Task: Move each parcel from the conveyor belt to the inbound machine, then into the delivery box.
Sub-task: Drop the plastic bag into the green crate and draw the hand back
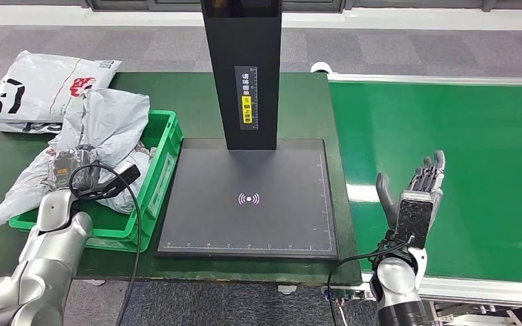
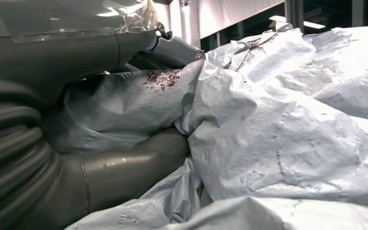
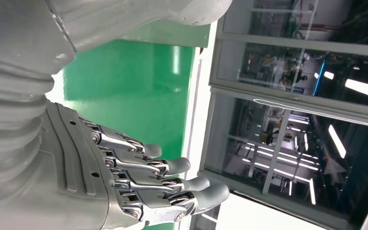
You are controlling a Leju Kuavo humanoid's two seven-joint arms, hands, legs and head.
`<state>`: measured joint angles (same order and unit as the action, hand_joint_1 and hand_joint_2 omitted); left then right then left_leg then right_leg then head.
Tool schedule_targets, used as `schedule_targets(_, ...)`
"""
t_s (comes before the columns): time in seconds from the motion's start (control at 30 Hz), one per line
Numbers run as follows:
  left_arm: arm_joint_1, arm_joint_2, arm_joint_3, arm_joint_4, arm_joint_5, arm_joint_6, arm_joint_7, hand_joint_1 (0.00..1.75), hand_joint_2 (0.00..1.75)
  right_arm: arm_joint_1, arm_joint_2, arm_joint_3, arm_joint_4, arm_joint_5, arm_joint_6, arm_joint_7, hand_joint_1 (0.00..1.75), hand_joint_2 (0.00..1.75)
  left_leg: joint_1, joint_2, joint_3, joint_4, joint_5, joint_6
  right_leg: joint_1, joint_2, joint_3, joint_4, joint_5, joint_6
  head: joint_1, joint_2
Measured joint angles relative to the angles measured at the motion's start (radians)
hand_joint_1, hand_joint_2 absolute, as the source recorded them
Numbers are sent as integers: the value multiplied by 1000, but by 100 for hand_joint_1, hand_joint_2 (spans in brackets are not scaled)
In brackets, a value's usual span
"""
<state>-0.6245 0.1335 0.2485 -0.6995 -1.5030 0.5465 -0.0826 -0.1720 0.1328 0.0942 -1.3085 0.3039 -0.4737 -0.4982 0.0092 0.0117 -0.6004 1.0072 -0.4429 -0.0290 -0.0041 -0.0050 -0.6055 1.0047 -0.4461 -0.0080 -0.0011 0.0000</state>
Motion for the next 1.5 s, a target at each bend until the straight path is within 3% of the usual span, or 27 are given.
schedule_targets(0.1, -11, 9, -23, 23, -3, -119, -53, 36, 175, -1, 0, -1, 0, 6, 7, 0, 0, 175, 0, 0, 1, 0, 0, 0, 0, 0, 1, 0, 0, 0, 0, 0)
schedule_targets(0.13, -15, 13, -39, 32, 2, -177, -67, 0, 131, -2, 0, -2, -1, 10, 13, 1, 0, 175, 0, 0, 1, 0, 0, 0, 0, 0, 1, 0, 0, 0, 0, 0)
schedule_targets(0.23, -30, 26, -94, 65, 24, -268, -55, 0, 0, -2, -1, -9, -5, 26, 32, 6, 0, 175, 0, -1, 3, 0, 0, 0, 0, -1, 3, 0, 0, 0, 0, 0)
schedule_targets(0.33, -41, 28, -124, 87, 86, -202, 8, 0, 0, -1, -1, -19, -16, 44, 39, 15, 0, 175, 0, -3, 4, 0, 0, 0, -1, -3, 5, 0, -1, 0, 0, 0)
schedule_targets(0.43, -41, 22, -122, 89, 234, -55, 28, 0, 0, 5, 0, -22, -27, 52, 37, 22, 0, 175, 0, -3, 4, 0, 0, 0, 0, -3, 5, 0, -1, 0, 0, 0)
schedule_targets(0.5, -39, 16, -111, 74, 380, 35, -23, 0, 0, 9, 1, -24, -30, 49, 36, 23, 0, 175, 0, -3, 3, 0, 0, 0, 0, -3, 5, 0, -1, 0, 0, 0)
schedule_targets(0.6, -31, 5, -82, 17, 635, 98, -170, 0, 0, 7, 1, -24, -28, 35, 35, 24, 0, 175, 0, -2, 3, 0, 0, 0, 0, -3, 4, 0, 0, 0, 0, 0)
schedule_targets(0.7, -20, -4, -61, -32, 751, 103, -234, 0, 0, 0, 1, -24, -20, 27, 33, 21, 0, 175, 0, -2, 3, 0, 0, 0, 0, -3, 4, 0, -1, -1, 0, 0)
schedule_targets(1.03, 1, -17, -40, -89, 783, 110, -256, 0, 0, -8, 2, -24, -6, 23, 31, 19, 0, 175, 0, -3, 2, 0, 0, 0, 0, -3, 3, 0, -1, -1, 0, 0)
schedule_targets(1.27, 14, -29, 8, -115, 953, 147, -386, 0, 0, -20, 3, -23, 16, 14, 29, 14, 0, 175, 0, -4, 1, 0, 0, 0, 0, -4, 3, 0, -1, -1, 0, 0)
schedule_targets(1.33, 16, -31, 9, -115, 990, 121, -393, 0, 0, -25, 3, -23, 23, 7, 24, 13, 0, 175, 0, -4, 1, 0, 0, 0, 0, -4, 3, 0, -1, -1, 0, 0)
schedule_targets(1.4, 17, -37, 8, -117, 1061, 32, -424, 0, 0, -32, 3, -23, 29, 0, 19, 12, 0, 175, 0, -4, 2, 0, 0, 0, 0, -4, 3, 0, -1, -1, 0, 0)
schedule_targets(1.5, 32, -66, -11, -146, 1186, -137, -508, 0, 131, -52, 3, -21, 44, -5, 8, 2, 0, 175, 0, -4, 2, 0, 0, 0, -1, -5, 4, 0, -1, -1, 0, 0)
